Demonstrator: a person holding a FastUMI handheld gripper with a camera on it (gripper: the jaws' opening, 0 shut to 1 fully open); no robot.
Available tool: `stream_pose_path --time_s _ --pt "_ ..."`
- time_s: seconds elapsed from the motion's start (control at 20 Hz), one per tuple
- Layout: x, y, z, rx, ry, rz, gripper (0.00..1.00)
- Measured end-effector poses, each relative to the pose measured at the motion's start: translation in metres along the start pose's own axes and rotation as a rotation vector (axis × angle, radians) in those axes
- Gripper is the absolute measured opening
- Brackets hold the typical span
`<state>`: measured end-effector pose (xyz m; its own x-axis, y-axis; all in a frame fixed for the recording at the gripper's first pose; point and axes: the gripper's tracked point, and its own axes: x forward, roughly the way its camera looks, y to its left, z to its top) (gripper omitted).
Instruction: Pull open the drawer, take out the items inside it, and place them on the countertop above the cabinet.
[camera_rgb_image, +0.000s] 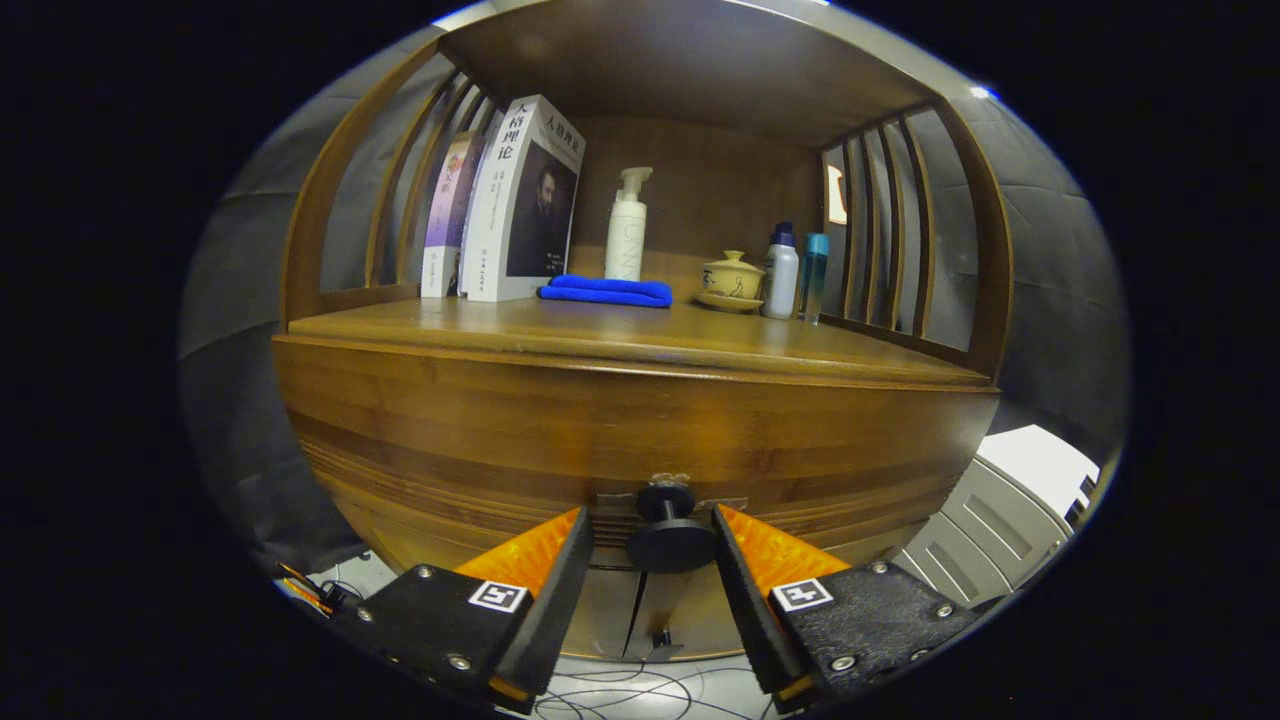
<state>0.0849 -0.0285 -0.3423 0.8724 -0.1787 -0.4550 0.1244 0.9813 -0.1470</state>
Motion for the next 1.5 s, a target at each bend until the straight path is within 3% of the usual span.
stream_pose_path --time_s 0.3,0.65,0.9,1.5 --pt "0.004 -0.007 -0.003 0.018 -0.006 -0.007 0.49" --pt "0.003 -0.007 -0.006 0.025 -0.011 0.013 0.26" --pt "-0.014 -0.008 -0.011 0.02 -0.003 0.002 0.26" --pt "-0.106 -0.017 -0.038 0.012 0.012 0.005 0.26"
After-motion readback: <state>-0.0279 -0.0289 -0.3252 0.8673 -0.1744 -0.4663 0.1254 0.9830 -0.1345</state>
